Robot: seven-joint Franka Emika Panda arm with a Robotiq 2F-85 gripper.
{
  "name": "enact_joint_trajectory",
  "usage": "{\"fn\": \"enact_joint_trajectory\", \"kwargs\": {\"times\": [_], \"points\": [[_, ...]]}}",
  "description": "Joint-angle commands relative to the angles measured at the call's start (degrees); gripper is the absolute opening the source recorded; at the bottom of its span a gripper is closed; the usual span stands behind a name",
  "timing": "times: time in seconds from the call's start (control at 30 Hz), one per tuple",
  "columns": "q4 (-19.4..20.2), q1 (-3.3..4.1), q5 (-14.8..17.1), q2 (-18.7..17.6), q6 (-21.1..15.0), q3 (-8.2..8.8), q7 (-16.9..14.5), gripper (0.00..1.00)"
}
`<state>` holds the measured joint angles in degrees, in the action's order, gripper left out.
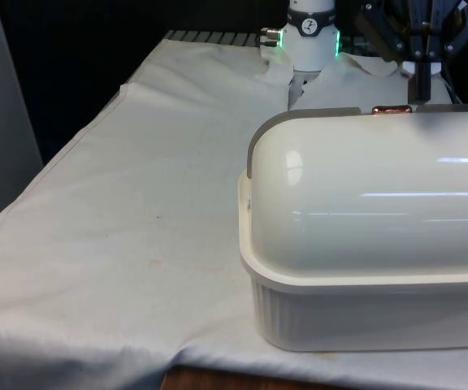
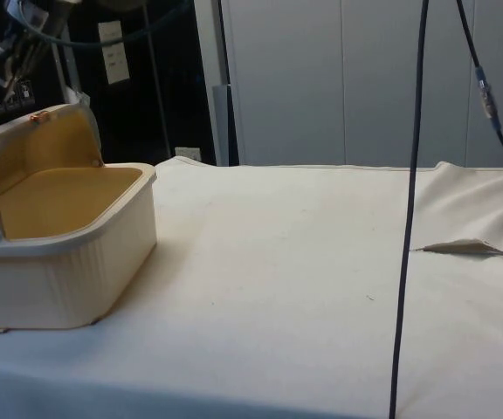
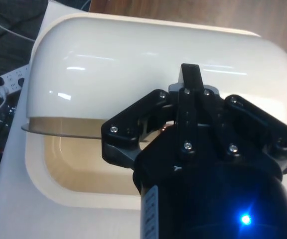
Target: Open the lid, then close it.
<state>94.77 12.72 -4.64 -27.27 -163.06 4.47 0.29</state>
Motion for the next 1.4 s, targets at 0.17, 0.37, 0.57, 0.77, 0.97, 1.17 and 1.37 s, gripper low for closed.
{"fn": "enact_joint_trajectory", "kwargs": {"times": [0.17, 0.37, 0.57, 0.77, 0.97, 1.17, 1.37], "points": [[0.3, -0.40, 0.5, -0.3, 0.7, -0.52, -0.3, 0.00], [0.6, -0.69, 0.4, -0.2, 1.9, -0.46, -0.5, 0.00], [1.4, -0.80, 0.3, 0.5, 2.2, -0.29, -0.6, 0.00], [2.5, -0.74, 0.2, 1.1, 2.3, -0.11, -0.6, 0.00], [3.9, -0.74, 0.2, 1.9, 2.6, 0.06, -0.6, 0.00], [4.9, -0.74, 0.2, 2.5, 2.9, 0.17, -0.6, 0.00], [6.0, -0.74, 0.2, 3.1, 2.9, 0.29, -0.6, 0.00]]}}
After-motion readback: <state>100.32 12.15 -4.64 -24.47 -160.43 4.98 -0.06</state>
